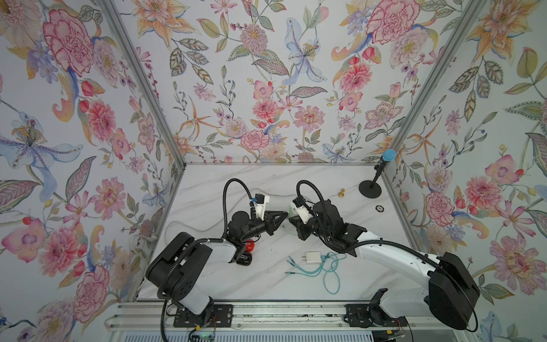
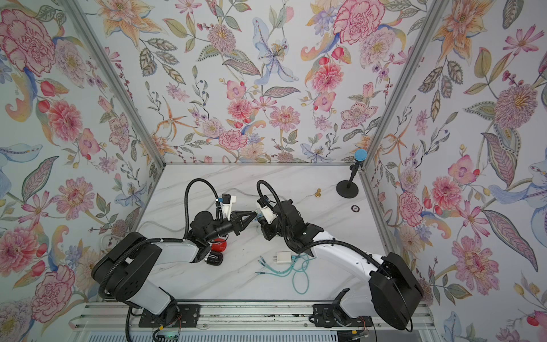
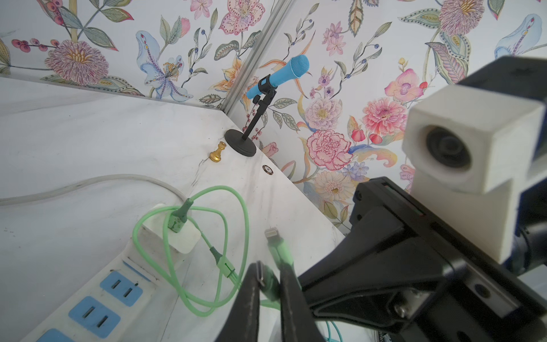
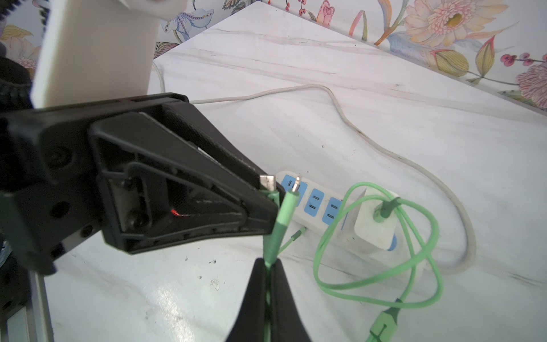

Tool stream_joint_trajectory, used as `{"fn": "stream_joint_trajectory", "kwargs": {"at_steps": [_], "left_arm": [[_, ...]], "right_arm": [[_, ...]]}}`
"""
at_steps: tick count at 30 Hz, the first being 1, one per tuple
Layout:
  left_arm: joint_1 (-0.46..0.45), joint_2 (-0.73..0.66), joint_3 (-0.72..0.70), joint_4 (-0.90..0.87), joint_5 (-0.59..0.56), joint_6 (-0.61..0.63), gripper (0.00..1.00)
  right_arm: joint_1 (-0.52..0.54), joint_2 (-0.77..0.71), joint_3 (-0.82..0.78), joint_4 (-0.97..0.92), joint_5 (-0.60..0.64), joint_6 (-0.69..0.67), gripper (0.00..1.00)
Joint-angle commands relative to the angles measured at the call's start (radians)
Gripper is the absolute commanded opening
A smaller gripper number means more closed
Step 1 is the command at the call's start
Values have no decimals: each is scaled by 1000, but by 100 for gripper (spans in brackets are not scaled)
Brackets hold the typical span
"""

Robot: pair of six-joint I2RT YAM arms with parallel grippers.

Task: Charge the electric shaver
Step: Pick up the charging cable from the center of the board.

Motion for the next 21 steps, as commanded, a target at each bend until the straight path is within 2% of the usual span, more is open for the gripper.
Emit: {"fn": "stream_joint_trajectory", "kwargs": {"at_steps": [1, 2, 5, 8, 11, 13, 16, 21], "left_arm": [[7, -1, 8, 2, -12, 6, 6], [8, -1, 10, 2, -9, 5, 0], [12, -5, 4, 2, -9, 5, 0], [15, -13, 0, -6, -8, 10, 0], [16, -20, -5, -16, -8, 16, 0], [17, -21, -5, -19, -6, 17, 0], [17, -23, -6, -22, -7, 20, 0], [17, -15, -3, -1, 10, 7, 0]], "right_arm": [[12, -21, 1, 17, -4, -4, 0], [11, -22, -1, 16, 3, -5, 0], [4, -31, -13, 3, 28, 0, 2], [-7, -52, -34, -4, 54, 8, 9], [-26, -78, -50, -28, 87, 17, 33], [-38, -97, -55, -48, 105, 20, 42], [-49, -136, -65, -58, 81, 20, 42], [-52, -149, -71, -45, -102, -7, 40]]}}
